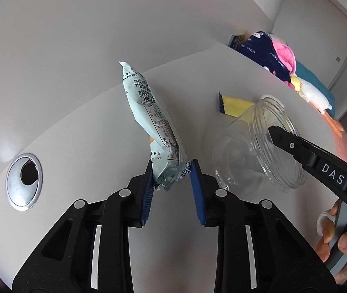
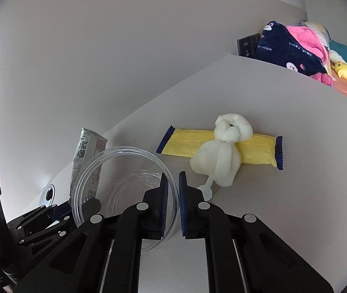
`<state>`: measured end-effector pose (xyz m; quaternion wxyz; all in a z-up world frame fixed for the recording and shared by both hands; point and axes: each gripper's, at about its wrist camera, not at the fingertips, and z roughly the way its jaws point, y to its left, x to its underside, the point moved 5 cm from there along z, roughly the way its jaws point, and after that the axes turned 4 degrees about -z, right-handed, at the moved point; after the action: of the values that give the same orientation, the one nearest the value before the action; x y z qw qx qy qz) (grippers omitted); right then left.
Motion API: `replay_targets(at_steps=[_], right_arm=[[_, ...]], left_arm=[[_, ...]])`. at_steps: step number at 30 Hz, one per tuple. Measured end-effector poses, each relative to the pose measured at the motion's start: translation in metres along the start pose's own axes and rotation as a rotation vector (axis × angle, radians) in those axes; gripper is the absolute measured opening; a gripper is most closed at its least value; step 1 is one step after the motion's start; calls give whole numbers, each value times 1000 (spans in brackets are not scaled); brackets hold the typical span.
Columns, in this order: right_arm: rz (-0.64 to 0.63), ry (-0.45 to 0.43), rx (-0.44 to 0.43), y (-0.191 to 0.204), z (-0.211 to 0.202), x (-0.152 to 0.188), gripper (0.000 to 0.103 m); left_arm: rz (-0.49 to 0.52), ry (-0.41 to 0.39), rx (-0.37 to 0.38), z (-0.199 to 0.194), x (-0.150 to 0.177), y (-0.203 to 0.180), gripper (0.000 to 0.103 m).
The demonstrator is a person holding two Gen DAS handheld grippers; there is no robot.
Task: Collect trash
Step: 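Grasp the silver snack wrapper with the left gripper while the right gripper grasps the clear jar rim, then carry the wrapper with the left gripper over the trash bag while the right gripper carries the jar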
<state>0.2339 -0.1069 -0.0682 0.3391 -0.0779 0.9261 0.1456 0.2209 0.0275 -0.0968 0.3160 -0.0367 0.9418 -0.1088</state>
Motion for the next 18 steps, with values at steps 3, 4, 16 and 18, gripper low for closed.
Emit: replay_targets(at_steps=[3,4,16,18], right_arm=[[0,-10,4,-2,-8,0,10],[2,-14,5,-3,-11,0,10],[4,-44,37,-20,-54,13,10],[7,-49,47,-24,-61,16,10]], left_arm=[[10,-3,-5,-2,1,-2,27],[14,-5,-7,-3,2,-3,27],[66,-35,30,-29,18,-35,27],[74,-36,40,-34,22,-40,27]])
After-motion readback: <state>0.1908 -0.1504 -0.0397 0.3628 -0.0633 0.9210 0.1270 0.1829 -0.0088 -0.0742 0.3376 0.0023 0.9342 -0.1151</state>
